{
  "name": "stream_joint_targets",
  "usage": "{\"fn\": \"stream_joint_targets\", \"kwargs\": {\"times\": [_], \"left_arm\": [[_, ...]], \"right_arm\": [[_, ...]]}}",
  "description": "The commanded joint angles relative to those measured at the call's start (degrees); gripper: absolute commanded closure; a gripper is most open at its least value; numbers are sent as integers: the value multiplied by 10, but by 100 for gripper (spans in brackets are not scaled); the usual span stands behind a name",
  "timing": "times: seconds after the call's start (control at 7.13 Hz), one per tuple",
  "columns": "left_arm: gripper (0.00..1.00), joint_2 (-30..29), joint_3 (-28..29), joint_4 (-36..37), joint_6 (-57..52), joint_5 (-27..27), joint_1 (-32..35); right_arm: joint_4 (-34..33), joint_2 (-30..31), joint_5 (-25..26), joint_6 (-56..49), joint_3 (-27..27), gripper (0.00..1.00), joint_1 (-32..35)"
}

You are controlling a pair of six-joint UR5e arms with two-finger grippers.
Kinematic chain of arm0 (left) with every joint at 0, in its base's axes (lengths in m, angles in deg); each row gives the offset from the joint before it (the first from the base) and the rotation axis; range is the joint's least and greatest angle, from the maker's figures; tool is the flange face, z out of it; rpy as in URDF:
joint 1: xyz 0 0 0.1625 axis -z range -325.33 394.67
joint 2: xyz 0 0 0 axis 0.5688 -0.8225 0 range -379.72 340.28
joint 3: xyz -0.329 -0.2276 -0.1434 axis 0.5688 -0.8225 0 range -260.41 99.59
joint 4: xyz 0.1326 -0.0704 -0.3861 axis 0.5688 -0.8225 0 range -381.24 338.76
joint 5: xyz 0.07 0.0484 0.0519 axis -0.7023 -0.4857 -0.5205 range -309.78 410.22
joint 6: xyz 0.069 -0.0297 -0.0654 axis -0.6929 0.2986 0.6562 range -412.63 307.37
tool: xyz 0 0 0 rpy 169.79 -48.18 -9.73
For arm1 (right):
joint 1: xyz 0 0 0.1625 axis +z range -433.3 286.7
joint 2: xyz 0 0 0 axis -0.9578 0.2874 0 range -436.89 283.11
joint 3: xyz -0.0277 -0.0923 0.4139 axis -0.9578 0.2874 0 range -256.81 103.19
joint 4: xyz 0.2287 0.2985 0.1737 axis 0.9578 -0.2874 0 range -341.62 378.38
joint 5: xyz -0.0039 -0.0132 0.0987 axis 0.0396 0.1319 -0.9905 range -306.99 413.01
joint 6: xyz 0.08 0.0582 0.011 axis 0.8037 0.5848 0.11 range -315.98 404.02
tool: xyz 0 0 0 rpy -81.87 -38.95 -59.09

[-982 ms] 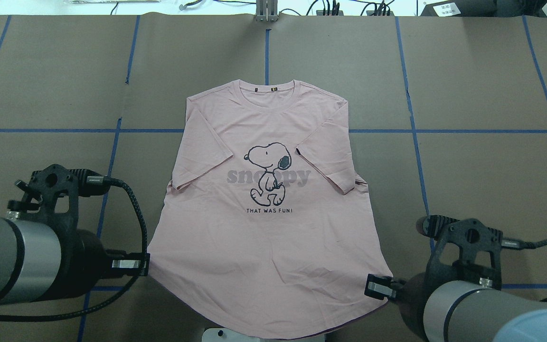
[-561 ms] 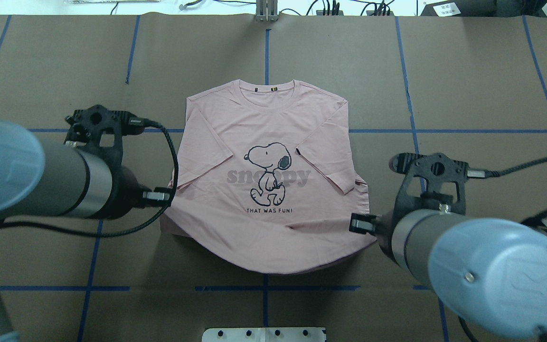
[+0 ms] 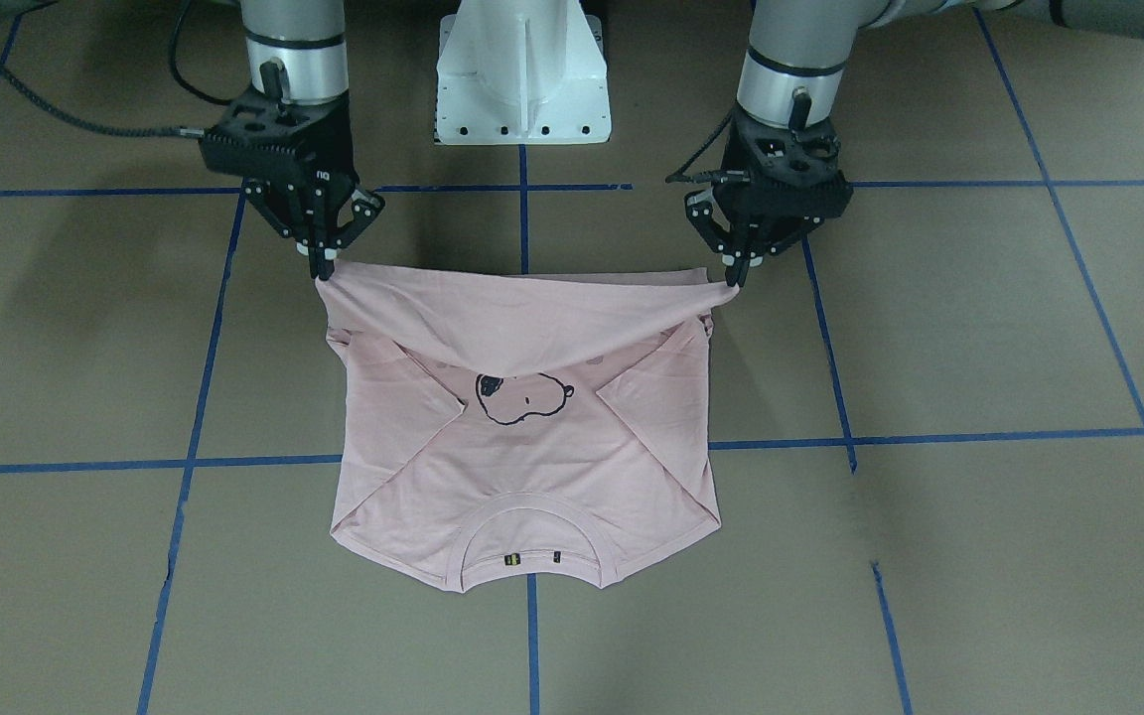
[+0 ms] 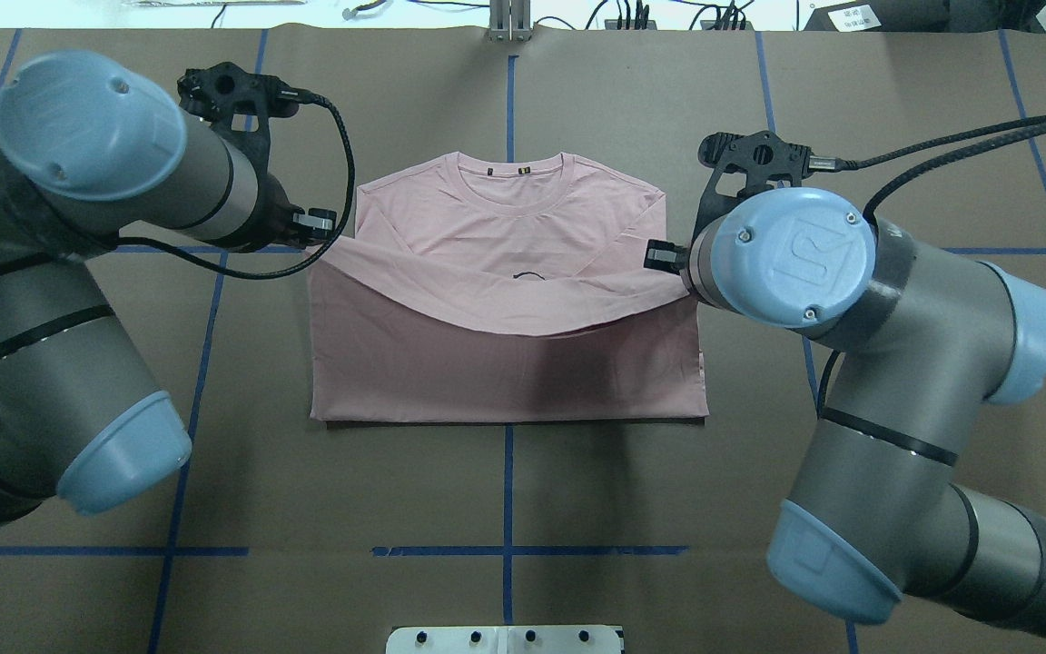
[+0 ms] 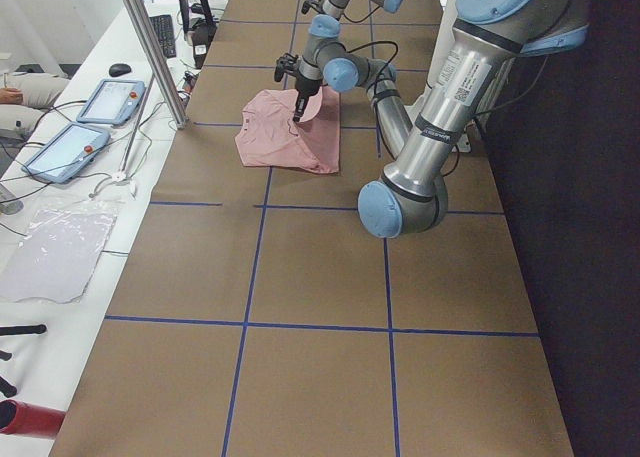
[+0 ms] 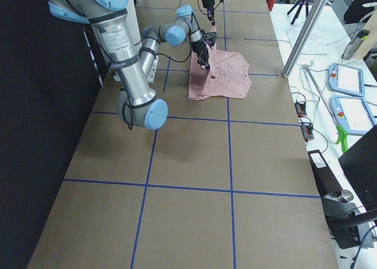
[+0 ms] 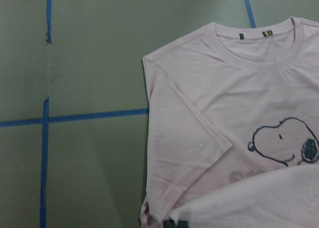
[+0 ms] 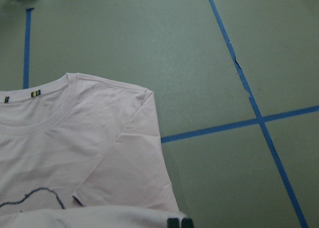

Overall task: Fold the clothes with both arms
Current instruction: 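Lift the hem with both grippers and fold it toward the collar, then release the hem with both grippers and raise them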

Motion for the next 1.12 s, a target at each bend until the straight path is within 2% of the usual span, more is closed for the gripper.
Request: {"fn": "stream_joint_targets", "kwargs": {"times": [0.0,0.14,0.28,0.42,0.56,0.7,0.98], "left_arm": [[100,-34,111,-74,-24,-1,32],[100,-39,167,-130,-33,-2,37],[100,-44,222,-184,-34,-3,38],[100,-57,283,-228,-36,-3,43],[79,-71,339,-270,-37,-3,46],[1,-73,365,-299,-74,-4,48],[0,-72,362,-304,-117,0,63]], "right_arm": [[52,-30,-2,-27,97,100,43],[55,-64,-3,-29,157,100,51],[99,-79,-7,-33,214,100,64],[170,-87,-21,-66,301,100,80],[246,-106,-44,-89,395,100,100],[288,-111,-55,-96,445,1,110],[291,-114,-83,-134,446,0,123]]}}
